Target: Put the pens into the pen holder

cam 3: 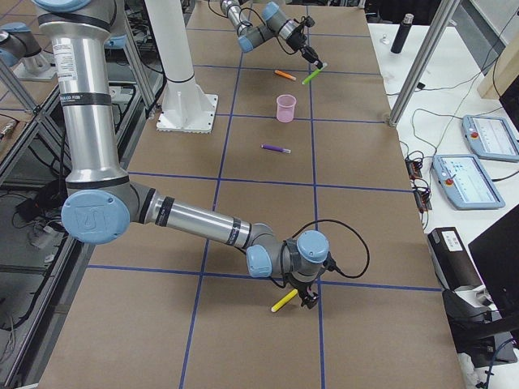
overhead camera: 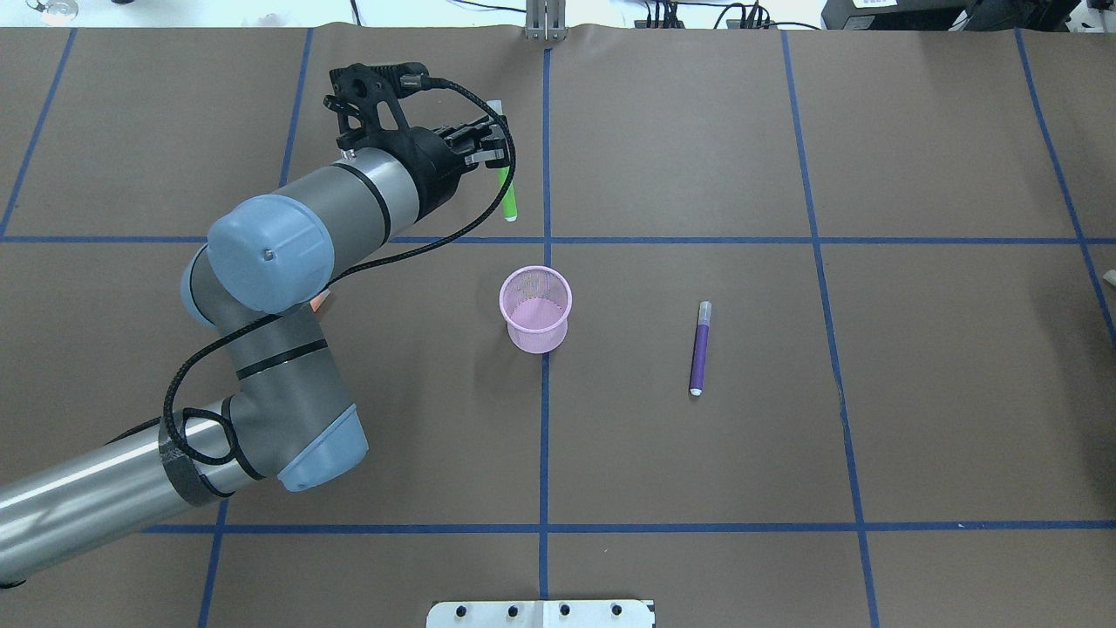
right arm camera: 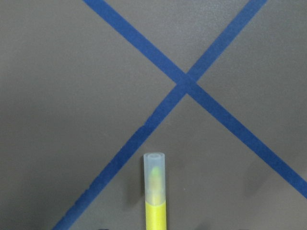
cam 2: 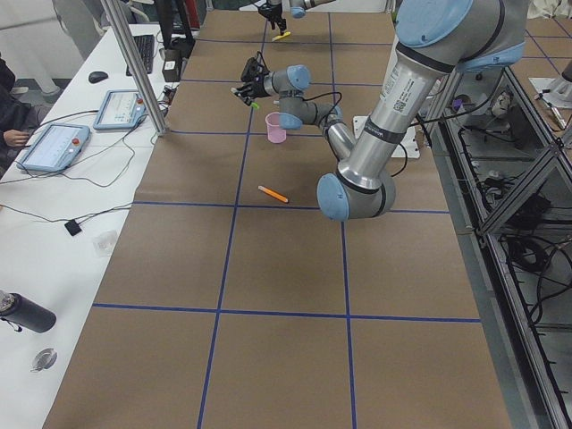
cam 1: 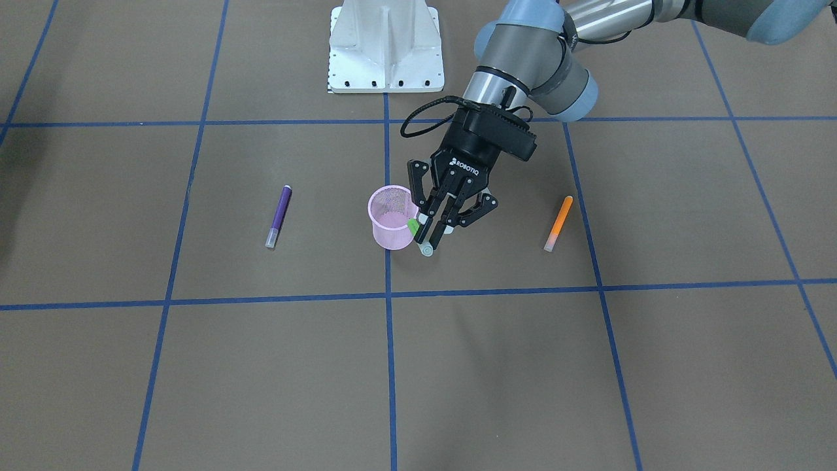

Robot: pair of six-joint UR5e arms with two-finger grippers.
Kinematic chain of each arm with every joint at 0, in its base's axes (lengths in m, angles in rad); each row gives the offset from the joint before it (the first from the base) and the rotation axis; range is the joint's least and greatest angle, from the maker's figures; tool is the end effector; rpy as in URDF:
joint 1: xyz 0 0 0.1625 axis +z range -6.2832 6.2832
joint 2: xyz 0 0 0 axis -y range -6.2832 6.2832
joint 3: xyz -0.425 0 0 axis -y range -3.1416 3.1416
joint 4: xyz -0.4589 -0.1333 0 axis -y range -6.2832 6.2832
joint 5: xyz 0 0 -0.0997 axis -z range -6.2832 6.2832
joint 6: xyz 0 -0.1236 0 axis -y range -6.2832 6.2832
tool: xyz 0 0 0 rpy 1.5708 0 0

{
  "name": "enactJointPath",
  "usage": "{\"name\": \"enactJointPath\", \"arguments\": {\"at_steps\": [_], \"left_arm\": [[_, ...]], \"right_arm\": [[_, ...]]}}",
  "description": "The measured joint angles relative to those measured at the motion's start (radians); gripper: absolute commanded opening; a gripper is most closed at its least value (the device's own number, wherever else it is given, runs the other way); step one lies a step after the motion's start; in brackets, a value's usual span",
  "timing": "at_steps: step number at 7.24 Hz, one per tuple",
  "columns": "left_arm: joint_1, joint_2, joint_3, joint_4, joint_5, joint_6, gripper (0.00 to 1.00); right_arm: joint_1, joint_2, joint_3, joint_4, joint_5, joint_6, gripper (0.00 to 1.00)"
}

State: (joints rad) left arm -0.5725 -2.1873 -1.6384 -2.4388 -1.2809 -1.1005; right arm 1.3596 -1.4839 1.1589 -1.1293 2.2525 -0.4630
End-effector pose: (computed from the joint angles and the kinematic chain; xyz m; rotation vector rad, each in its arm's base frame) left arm 0.5152 -0.5327 0.1218 0.9681 1.2244 -0.3054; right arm -0.0678 -0.5806 0.8162 0.2007 -0.6753 -0.6865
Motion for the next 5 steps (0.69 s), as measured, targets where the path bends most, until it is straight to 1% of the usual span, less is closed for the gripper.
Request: {"name": "enactJointPath", "arguments": {"at_steps": [1,2,3,4,5], "left_arm": [[0.0,0.001,-0.001,0.0,-0.001,0.0,0.0],[-0.001,0.001,-0.002,0.0,-0.002,0.001,0.0],[-0.001,0.001,-0.003,-0.001,-0.002,0.001,0.0],[-0.001,0.001,-0.004,-0.001,-0.003,0.0,0.0],[-0.001,0.001,-0.005,-0.002,-0.004,0.0,0.0]], "right_arm": [[-0.006,0.003,-0.007,-0.001,0.005,0.0,0.76],[-0.012,0.005,-0.013,-0.001,0.007,0.0,0.74],[-0.017,0.008,-0.022,-0.001,0.008,0.0,0.7],[-0.02,0.014,-0.03,-0.001,0.009,0.0,0.65],[-0.022,0.017,-0.036,-0.002,0.01,0.001,0.58]]}}
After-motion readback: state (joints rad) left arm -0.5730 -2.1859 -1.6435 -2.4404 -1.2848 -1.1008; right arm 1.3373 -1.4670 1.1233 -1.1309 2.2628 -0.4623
